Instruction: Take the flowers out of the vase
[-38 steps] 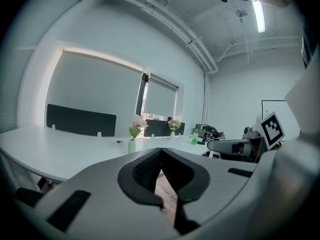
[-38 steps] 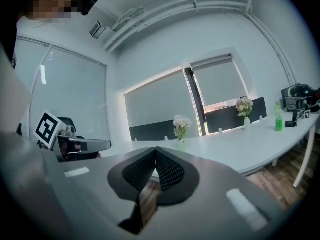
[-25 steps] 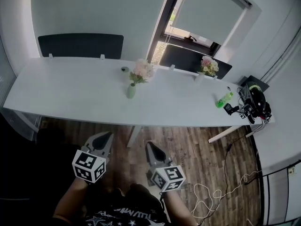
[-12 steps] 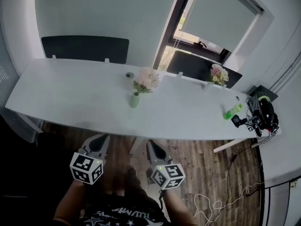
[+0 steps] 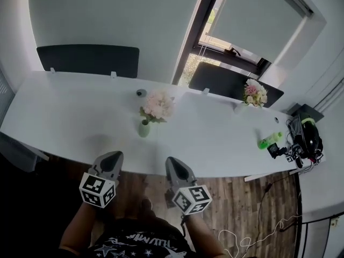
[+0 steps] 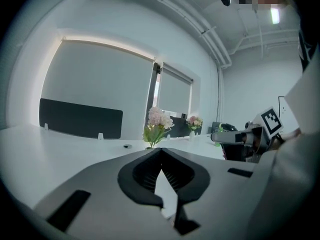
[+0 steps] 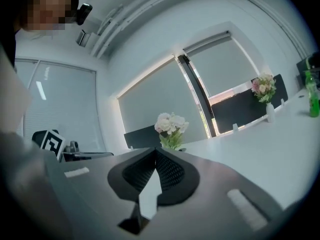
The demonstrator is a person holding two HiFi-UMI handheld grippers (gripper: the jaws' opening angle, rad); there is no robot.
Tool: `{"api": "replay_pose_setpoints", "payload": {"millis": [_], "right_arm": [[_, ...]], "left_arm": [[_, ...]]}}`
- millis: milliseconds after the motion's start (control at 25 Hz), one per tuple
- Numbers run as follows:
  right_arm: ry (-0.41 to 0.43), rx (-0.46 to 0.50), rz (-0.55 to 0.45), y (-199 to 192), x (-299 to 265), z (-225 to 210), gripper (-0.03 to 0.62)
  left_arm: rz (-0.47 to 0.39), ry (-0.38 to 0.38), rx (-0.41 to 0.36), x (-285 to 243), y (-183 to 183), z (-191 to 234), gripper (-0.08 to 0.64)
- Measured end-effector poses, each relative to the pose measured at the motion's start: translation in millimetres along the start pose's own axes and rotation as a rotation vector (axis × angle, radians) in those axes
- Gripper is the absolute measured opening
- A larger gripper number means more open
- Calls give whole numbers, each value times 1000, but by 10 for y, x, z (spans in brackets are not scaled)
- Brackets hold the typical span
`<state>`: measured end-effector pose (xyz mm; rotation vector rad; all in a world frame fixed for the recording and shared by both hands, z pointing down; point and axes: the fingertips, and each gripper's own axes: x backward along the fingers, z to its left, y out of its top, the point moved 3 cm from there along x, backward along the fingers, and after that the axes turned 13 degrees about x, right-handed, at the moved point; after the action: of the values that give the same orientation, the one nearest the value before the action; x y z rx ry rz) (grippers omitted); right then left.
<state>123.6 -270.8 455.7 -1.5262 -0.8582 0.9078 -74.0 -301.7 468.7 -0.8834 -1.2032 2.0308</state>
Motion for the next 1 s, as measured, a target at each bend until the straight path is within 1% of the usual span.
{"api": "replay_pose_setpoints", "payload": {"millis": [40,120,200,280,360,440,600,800,880,1000], "right_arm": [[1,-13,-4,-1,-46,-81,3],[10,-21,1,-1,-144,-210,3],[22,-26,9,-4,-248,-318,3],[37,-37,14,-14,-360,-406,3],[56,-44,20,-41,-462,-463,3],[82,-45,33,-93,-566,-492,3],[136,-56,66,-233,-752,-519,3],[164,-70,83,-347,-930,-537,4],[174,-78,72,-361,-991,-532,5],[192,-107,27,-344,-1075,-509,3]], "left_arm": [[10,12,-4,-79,-7,25,8],[17,40,13,-209,16,86,8],[-1,52,36,-316,69,119,8],[-11,54,34,-424,85,132,8],[13,66,25,-521,45,157,8],[29,83,32,-580,16,206,8],[8,119,45,-621,13,311,8],[-7,134,6,-692,9,376,9],[-16,138,-5,-728,10,400,9],[-16,122,0,-789,11,435,9]]}}
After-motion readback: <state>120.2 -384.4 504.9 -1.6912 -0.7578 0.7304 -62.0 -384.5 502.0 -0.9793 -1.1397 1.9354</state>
